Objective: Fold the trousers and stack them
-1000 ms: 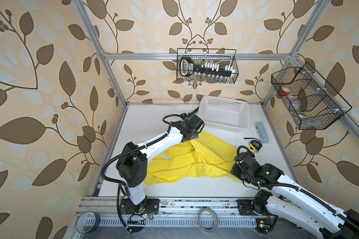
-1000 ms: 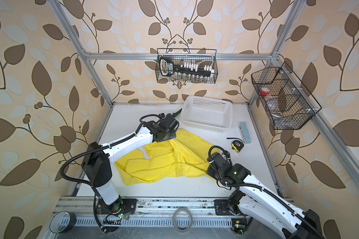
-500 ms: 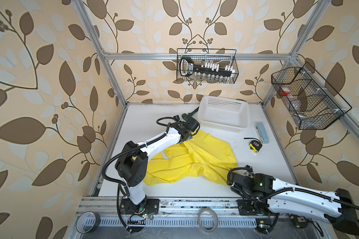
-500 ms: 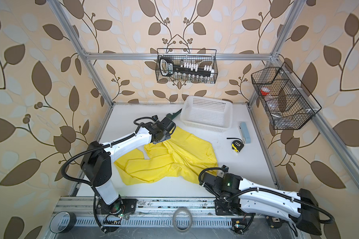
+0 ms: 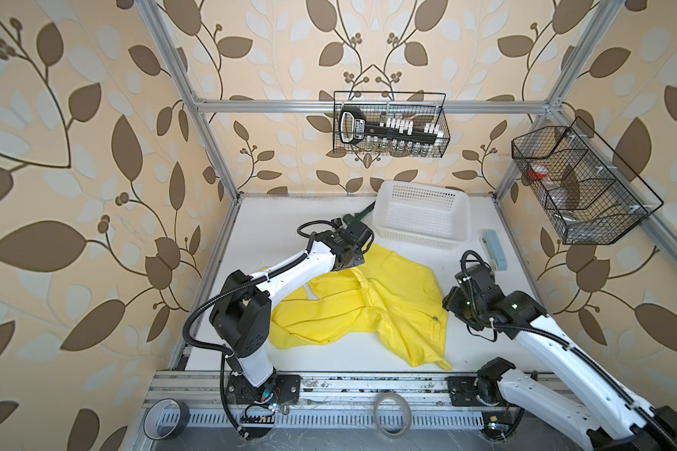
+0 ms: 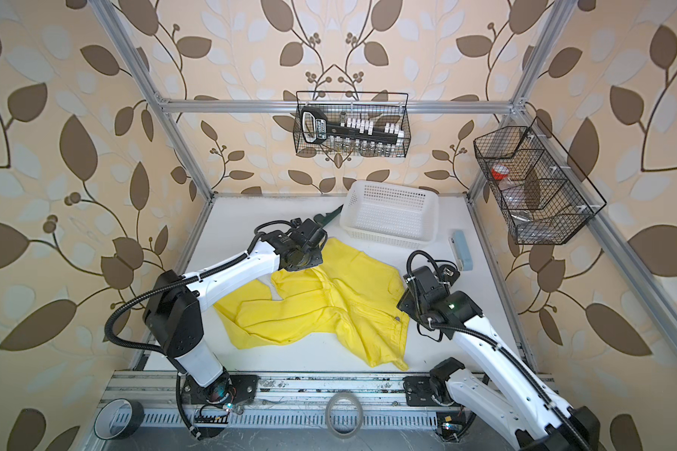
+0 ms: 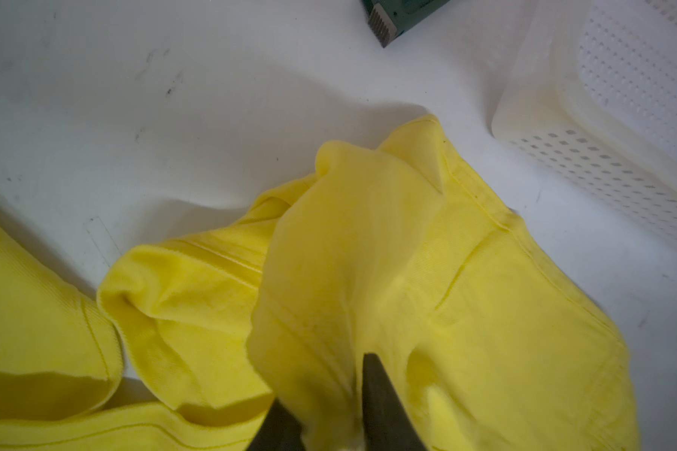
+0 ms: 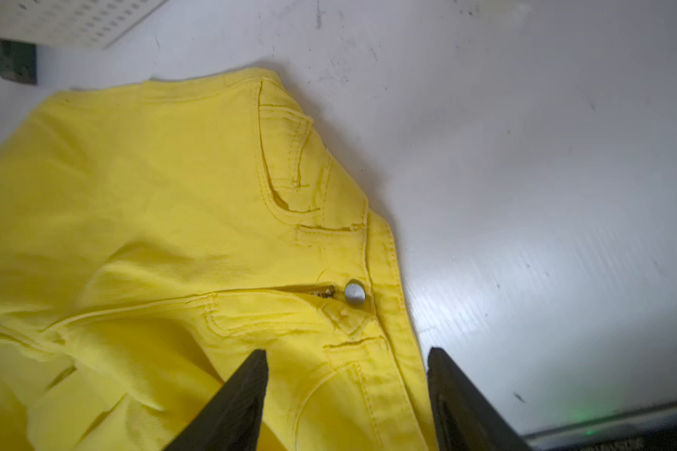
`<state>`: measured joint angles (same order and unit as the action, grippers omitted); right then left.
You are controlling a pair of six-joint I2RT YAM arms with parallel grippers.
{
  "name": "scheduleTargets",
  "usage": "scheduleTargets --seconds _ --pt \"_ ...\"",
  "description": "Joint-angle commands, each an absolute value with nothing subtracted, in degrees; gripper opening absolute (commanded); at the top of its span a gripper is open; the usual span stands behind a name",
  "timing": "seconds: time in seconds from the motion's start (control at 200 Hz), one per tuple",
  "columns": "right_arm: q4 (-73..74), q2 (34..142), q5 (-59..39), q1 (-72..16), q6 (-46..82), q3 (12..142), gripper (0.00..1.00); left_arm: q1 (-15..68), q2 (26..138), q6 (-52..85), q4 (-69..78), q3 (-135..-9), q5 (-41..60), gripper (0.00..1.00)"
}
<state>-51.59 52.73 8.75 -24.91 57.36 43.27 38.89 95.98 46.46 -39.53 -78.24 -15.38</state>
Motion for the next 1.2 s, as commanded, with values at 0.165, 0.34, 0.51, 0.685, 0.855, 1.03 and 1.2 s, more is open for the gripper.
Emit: scheduleTargets --seconds 0.165,0.34,0.51,0.685,0.855,1.03,1.2 --pt "-34.1 68.2 4.3 -19.4 39.6 38.5 0.72 37.8 83.3 42.6 -45.3 -71.4 -11.2 0.62" --pt "-27.9 77.1 5.2 -19.4 37.1 37.9 0.63 37.1 78.7 43.5 -47.8 -64.4 -10.4 0.73" --pt "-26.9 82.2 11.1 -18.0 34.2 39.1 0.31 34.0 74.9 46.4 -48.1 -57.0 -9.1 0.74" --pt "-26.7 85.5 16.9 -14.7 30.5 41.2 0.10 29.8 71.2 51.3 -48.2 -48.8 -9.8 0.73" --pt "-27.8 86.1 16.8 -11.5 29.3 45.2 0.06 23.5 68.3 56.1 -50.0 -43.5 -12.4 0.72" --pt "-29.6 86.4 21.9 -8.2 25.2 50.1 0.06 16.8 65.9 55.9 -49.9 -39.5 -13.3 0.71" --pt "-29.8 85.9 24.8 -5.9 22.2 51.8 0.05 14.9 63.6 60.4 -53.6 -36.9 -20.4 0.66"
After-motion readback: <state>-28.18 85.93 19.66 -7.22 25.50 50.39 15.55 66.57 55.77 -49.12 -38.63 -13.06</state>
